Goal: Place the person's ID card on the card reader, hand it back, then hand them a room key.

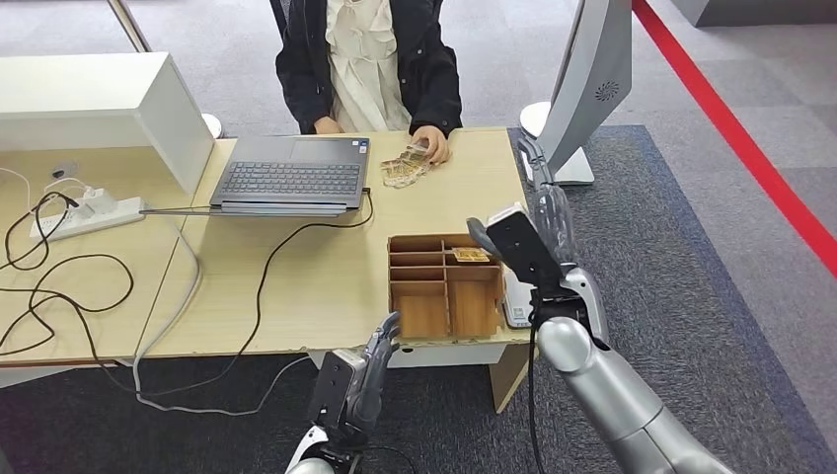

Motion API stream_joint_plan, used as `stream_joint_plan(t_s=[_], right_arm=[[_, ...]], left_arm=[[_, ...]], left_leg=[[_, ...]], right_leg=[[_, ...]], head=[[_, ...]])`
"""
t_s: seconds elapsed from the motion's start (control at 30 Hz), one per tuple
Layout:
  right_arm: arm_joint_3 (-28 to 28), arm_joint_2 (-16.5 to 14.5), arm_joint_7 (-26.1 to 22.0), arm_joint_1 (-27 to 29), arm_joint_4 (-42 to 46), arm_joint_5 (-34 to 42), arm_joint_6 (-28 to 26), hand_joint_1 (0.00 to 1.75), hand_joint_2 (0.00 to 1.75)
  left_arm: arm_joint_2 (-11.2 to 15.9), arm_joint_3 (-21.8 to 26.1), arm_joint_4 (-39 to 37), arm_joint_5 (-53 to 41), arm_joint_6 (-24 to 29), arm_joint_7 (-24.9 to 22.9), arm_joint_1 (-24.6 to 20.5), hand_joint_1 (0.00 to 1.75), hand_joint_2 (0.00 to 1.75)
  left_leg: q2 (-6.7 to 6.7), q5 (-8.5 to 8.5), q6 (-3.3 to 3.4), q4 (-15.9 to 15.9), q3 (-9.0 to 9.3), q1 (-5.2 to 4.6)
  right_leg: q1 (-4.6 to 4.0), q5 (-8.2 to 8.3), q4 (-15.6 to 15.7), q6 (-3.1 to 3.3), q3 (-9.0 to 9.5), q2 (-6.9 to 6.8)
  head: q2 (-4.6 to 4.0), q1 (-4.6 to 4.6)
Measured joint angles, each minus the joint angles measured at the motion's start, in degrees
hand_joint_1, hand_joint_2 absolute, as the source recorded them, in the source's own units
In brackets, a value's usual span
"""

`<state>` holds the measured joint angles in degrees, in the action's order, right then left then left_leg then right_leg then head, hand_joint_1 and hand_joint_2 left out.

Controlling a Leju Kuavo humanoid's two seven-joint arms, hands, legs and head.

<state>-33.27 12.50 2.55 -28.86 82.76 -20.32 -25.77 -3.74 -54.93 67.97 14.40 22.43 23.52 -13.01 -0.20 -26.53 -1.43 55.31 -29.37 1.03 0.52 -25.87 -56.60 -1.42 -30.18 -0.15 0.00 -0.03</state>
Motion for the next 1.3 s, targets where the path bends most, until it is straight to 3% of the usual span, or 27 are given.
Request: stream_joint_plan(t_s=[0.1, 0.3, 0.4, 0.67, 1.3], right_arm=[[-0.59, 0.42, 2.61, 0.63, 0.92, -3.94, 0.79, 0.00, 1.75], [-2.52, 0.99, 9.97, 1.29, 0.36, -28.03, -0.16, 0.00, 1.75], [-3.01, 1.03, 11.39, 1.88, -0.90, -35.25, -0.82, 0.00, 1.75], [-3.80, 0.36, 11.46, 3.43, -4.68, -37.04, 0.51, 0.00, 1.75], [-4.56, -2.03, 10.41, 3.01, -12.74, -33.53, 3.91, 0.00, 1.75]], left_arm=[[0.00, 0.05, 0.06, -0.08, 0.17, -0.15, 0.03, 0.00, 0.00], [0.02, 0.07, 0.45, -0.73, 0.22, -0.93, 0.13, 0.00, 0.00], [0.10, 0.07, 0.93, -1.03, 0.24, -1.46, 0.25, 0.00, 0.00], [0.34, 0.07, 2.02, -1.56, -0.01, -3.08, 0.48, 0.00, 0.00], [1.02, -0.13, 4.27, -2.70, -2.11, -5.95, 0.95, 0.00, 0.00]], left_leg=[[0.00, 0.00, 0.00, 0.00, 0.00, 0.00], [-0.01, 0.00, 0.00, 0.00, -0.01, 0.00], [-0.01, 0.00, 0.00, -0.01, -0.02, 0.00], [-0.02, 0.00, 0.00, -0.01, -0.04, 0.00], [-0.01, 0.00, 0.00, -0.01, -0.07, 0.00]], right_leg=[[0.00, 0.00, 0.00, 0.00, 0.00, 0.00], [0.00, 0.00, 0.00, 0.00, 0.00, 0.00], [0.00, 0.00, 0.00, 0.00, 0.00, 0.00], [0.00, 0.00, 0.00, 0.00, 0.00, -0.01], [0.00, 0.00, 0.00, 0.00, -0.03, -0.01]], head=[[0.00, 0.00], [0.00, -0.01], [0.00, -0.01], [0.00, -0.01], [0.00, 0.00]])
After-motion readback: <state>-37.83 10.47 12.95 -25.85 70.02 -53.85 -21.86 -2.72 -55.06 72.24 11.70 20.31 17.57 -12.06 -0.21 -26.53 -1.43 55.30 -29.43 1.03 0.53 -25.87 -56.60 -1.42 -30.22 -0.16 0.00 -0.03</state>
